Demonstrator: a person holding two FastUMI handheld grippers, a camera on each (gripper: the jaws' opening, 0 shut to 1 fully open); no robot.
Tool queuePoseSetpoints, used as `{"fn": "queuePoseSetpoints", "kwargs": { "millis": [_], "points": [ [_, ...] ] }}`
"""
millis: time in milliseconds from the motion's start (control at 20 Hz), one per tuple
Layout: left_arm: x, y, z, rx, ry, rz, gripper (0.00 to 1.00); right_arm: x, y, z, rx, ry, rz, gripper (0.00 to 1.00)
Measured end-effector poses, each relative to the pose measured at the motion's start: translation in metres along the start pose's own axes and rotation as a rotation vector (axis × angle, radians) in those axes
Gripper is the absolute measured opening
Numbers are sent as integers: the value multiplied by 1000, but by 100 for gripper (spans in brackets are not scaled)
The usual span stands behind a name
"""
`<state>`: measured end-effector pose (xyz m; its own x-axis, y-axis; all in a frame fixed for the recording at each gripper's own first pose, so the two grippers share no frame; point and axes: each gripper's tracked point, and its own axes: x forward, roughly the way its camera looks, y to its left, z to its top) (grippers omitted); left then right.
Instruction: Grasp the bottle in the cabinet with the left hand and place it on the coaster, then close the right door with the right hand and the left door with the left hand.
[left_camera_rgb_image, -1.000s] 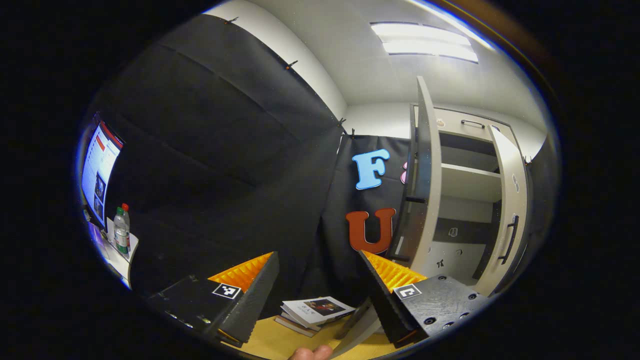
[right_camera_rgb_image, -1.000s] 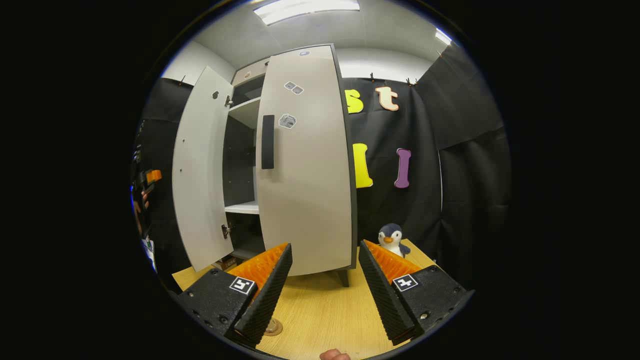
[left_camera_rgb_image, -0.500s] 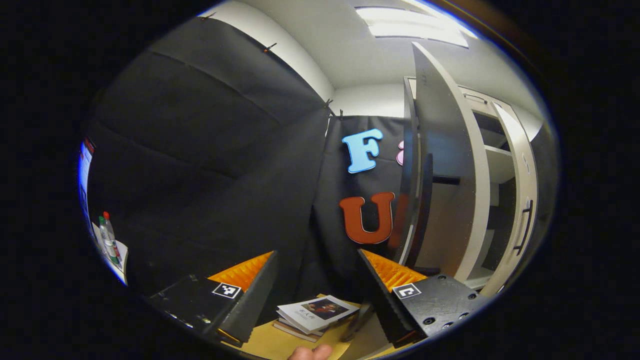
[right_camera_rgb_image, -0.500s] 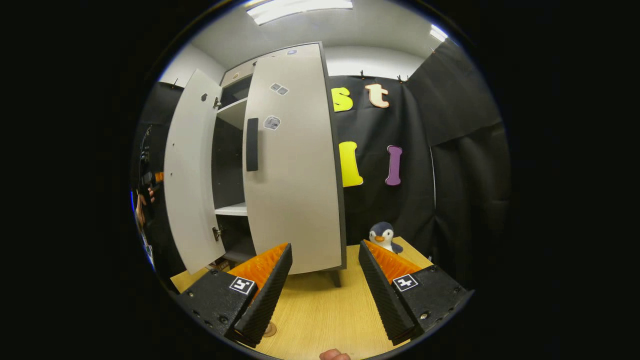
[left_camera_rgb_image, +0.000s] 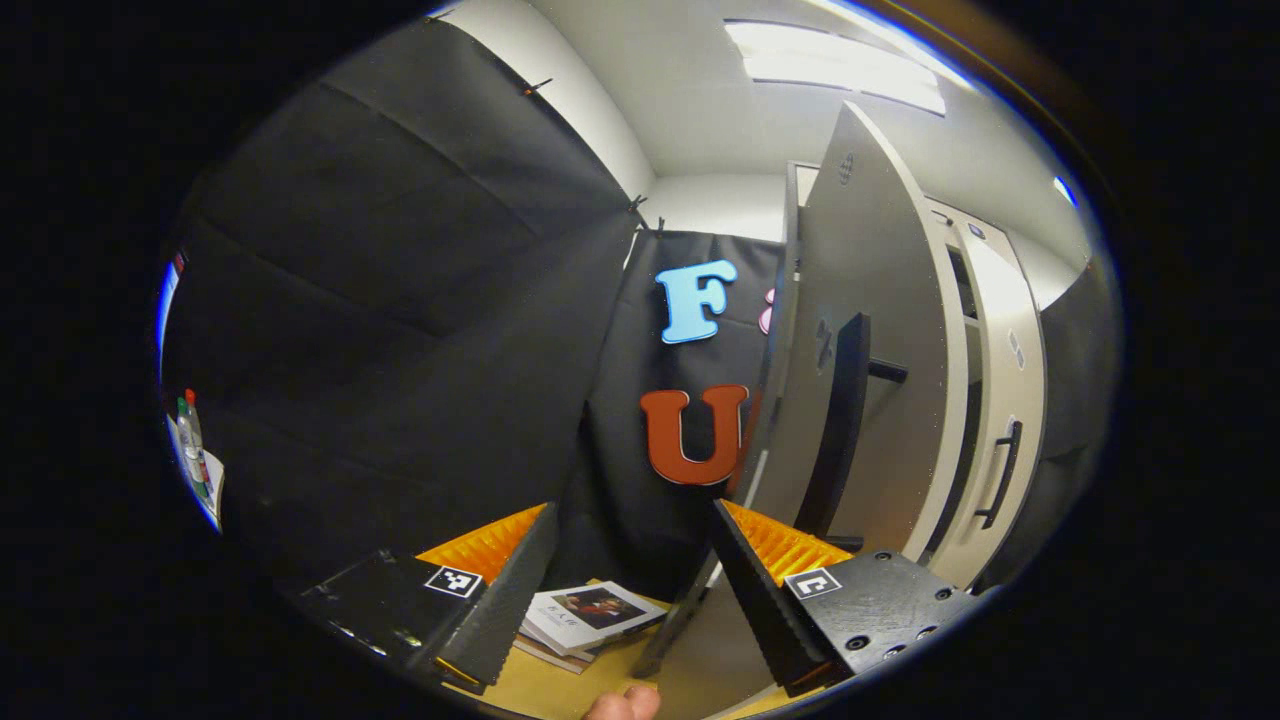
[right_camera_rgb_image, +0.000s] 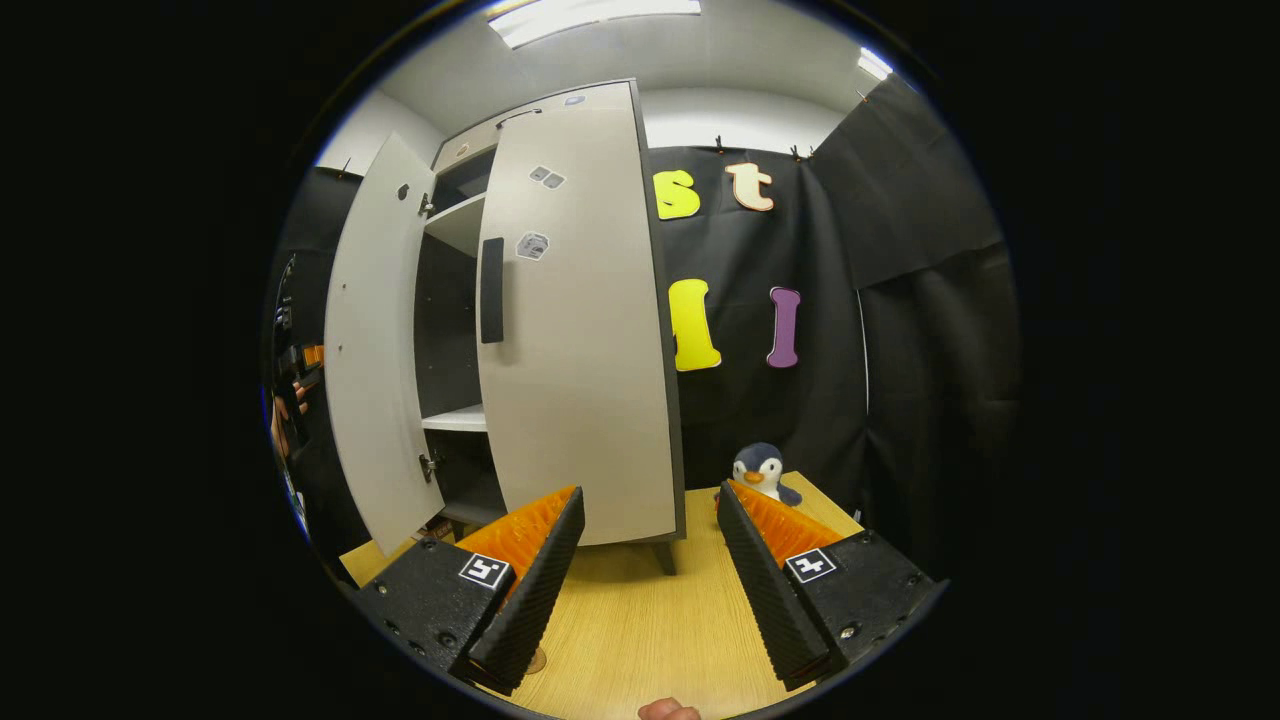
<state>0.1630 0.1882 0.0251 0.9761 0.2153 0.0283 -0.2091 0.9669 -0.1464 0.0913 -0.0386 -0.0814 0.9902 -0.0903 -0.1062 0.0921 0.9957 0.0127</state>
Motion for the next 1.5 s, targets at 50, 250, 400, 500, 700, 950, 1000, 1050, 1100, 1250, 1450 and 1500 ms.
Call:
{"fn": "queuePoseSetpoints", "kwargs": {
  "millis": [50, 250, 400, 500, 700, 950, 1000, 1050, 1100, 1250, 1450, 1500],
  "points": [
    [-2, -13, -1, 8, -1, -22, 99, -1, 0, 0, -3, 0, -1, 83],
    [1, -60, -2, 29, -15, -118, 99, -11, -9, -3, 6, 5, -30, 82],
    [6, -92, -7, 29, -12, -184, 94, -20, -23, -3, 5, 0, -80, 82],
    [12, -107, -14, 27, -8, -219, 90, -24, -28, -1, 3, -8, -103, 82],
    [13, -108, -17, 3, -3, -204, 90, -34, -42, 4, 17, -27, -148, 82],
    [3, -93, -17, -28, 14, -186, 99, -46, -49, 11, 57, -35, -154, 82],
    [-2, -87, -18, -19, 19, -175, 99, -46, -49, 13, 56, -41, -154, 82],
    [-8, -83, -20, -6, 31, -163, 95, -47, -49, 14, 54, -45, -152, 82],
    [-14, -79, -20, 8, 36, -148, 95, -47, -48, 15, 54, -45, -149, 82],
    [-38, -75, -24, 21, 43, -121, 99, -41, -38, 16, 62, -37, -121, 82],
    [-71, -90, -51, 2, 94, -153, 99, -37, -21, 14, 56, -25, -76, 82],
    [-79, -91, -57, 2, 98, -154, 99, -37, -16, 15, 59, -26, -61, 83]
  ]
}}
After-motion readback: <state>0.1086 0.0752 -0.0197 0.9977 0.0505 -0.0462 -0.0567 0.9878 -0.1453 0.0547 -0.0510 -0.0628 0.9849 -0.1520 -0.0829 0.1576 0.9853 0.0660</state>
